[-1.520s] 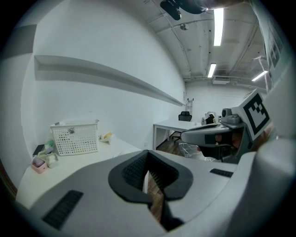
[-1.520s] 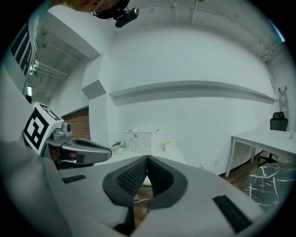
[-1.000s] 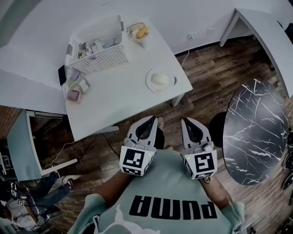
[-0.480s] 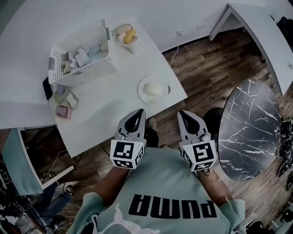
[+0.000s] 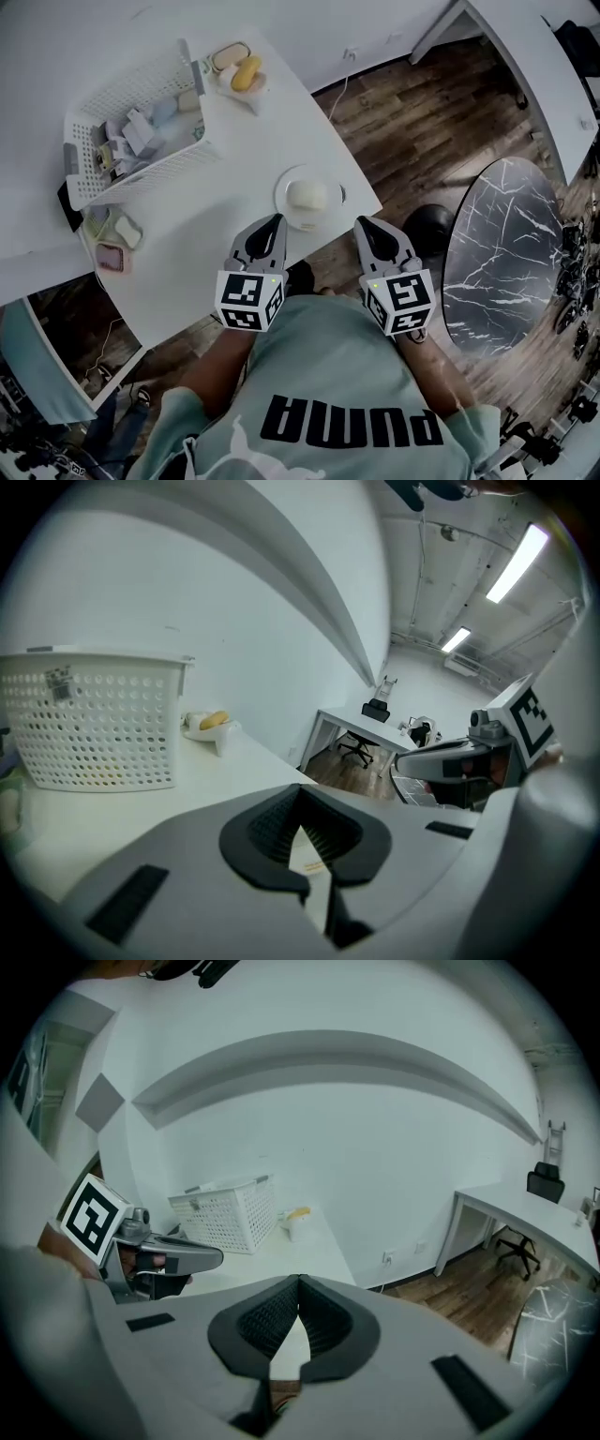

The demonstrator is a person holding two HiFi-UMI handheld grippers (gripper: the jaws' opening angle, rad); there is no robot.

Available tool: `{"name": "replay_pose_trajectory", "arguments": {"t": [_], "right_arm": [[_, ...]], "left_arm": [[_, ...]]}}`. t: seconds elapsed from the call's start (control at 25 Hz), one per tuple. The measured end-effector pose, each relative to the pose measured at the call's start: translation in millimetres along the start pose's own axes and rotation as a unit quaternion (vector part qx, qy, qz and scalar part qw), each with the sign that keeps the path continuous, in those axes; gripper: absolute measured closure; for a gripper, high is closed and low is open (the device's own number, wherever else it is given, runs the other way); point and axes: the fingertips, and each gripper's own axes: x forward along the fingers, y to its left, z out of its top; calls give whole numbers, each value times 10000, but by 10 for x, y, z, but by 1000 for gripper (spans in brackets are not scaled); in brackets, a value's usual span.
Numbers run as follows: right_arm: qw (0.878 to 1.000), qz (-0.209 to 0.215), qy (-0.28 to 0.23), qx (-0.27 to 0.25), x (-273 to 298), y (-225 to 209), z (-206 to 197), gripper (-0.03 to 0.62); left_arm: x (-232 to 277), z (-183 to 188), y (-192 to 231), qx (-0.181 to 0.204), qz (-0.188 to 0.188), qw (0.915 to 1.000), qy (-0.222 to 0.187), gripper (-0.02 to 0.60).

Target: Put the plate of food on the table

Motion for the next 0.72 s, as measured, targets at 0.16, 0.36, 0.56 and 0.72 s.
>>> {"name": "replay_pose_trajectory", "arguments": {"t": [0.16, 0.36, 0.56, 0.72], "right_arm": [[9996, -142, 211, 125, 189, -60, -26, 586], [9984, -242, 395, 319, 354, -110, -78, 586], [9955, -257, 649, 645, 505, -165, -239, 586], [9935, -171, 910, 668, 615, -158, -388, 586]], "left_arm": [[146, -29, 155, -90, -185, 9996, 176, 575], [297, -108, 303, -291, -340, 9982, 399, 575], [431, -207, 463, -523, -370, 9957, 664, 575], [560, -315, 540, -684, -449, 9921, 952, 575]]}}
